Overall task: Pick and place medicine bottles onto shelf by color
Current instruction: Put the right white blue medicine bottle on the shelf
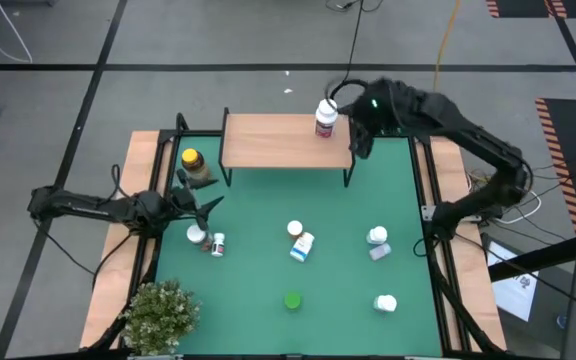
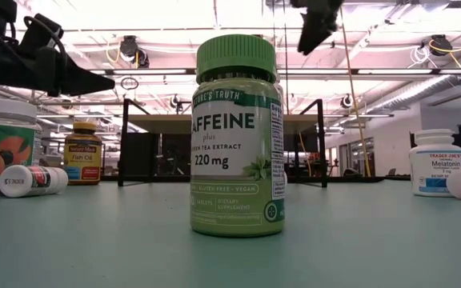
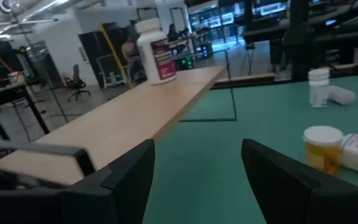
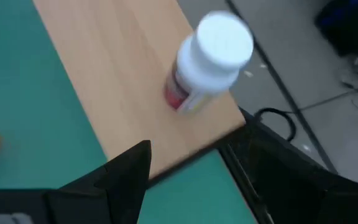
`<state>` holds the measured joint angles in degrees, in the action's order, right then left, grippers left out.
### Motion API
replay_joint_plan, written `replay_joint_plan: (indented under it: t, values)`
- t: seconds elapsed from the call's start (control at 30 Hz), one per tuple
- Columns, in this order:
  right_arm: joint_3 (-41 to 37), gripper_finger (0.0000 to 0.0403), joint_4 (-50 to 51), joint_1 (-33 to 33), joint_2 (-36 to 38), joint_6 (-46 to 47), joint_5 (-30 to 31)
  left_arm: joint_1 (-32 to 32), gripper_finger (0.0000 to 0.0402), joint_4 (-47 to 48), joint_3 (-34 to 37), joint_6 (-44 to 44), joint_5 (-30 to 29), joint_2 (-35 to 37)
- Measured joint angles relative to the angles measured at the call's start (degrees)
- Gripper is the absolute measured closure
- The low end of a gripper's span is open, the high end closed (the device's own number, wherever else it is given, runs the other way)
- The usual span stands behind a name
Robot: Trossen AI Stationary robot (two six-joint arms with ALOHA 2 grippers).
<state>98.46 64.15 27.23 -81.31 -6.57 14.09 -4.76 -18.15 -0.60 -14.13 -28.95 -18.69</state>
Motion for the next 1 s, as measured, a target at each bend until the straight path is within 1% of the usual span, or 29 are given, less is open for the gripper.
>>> replay_joint_plan:
  t: [0.1, 0.2, 0.27, 0.4, 0.5, 0.6, 0.7, 0.8, 0.87, 1.0]
  values:
    - [-8.44, 0.014, -5.32, -4.53, 5.81, 4.31, 2.29, -1.47, 0.0156, -4.27, 0.0, -0.36, -0.05, -4.08]
    - [-16.34, 0.014, -10.27, -8.44, 10.92, 8.25, 2.36, -2.56, 0.0156, -8.79, -0.11, -1.13, -0.07, -8.89]
    - [-20.87, 0.014, -12.43, -10.48, 14.0, 10.25, 2.36, -2.96, 0.0156, -9.01, -1.5, -0.96, -0.41, -12.07]
    - [-28.62, 0.014, -15.54, -13.1, 19.01, 13.71, 2.39, -4.19, 0.0156, -8.25, -4.96, 0.33, -5.04, -17.65]
    - [-32.69, 0.014, -16.4, -14.13, 21.71, 15.4, 2.36, -5.6, 0.0156, -4.33, -9.01, 2.28, -10.82, -19.69]
    - [-35.35, 0.014, -16.57, -14.3, 23.75, 16.34, 2.4, -6.75, 0.0156, 5.23, -14.29, 5.39, -14.44, -19.96]
    - [-37.04, 0.014, -16.76, -14.28, 25.14, 16.42, 2.38, -6.85, 0.0156, 14.29, -19.97, 11.02, -14.66, -19.94]
    - [-38.14, 0.014, -18.02, -14.21, 26.02, 16.36, 2.44, -5.97, 0.0156, 19.81, -23.4, 14.21, -14.63, -20.32]
    - [-38.85, 0.014, -19.07, -14.21, 26.31, 16.4, 2.4, -5.18, 0.0156, 20.62, -23.74, 14.88, -14.24, -20.42]
    - [-40.96, 0.014, -20.37, -14.22, 26.55, 18.15, 2.37, -3.55, 0.0156, 18.79, -23.09, 14.46, -9.78, -21.46]
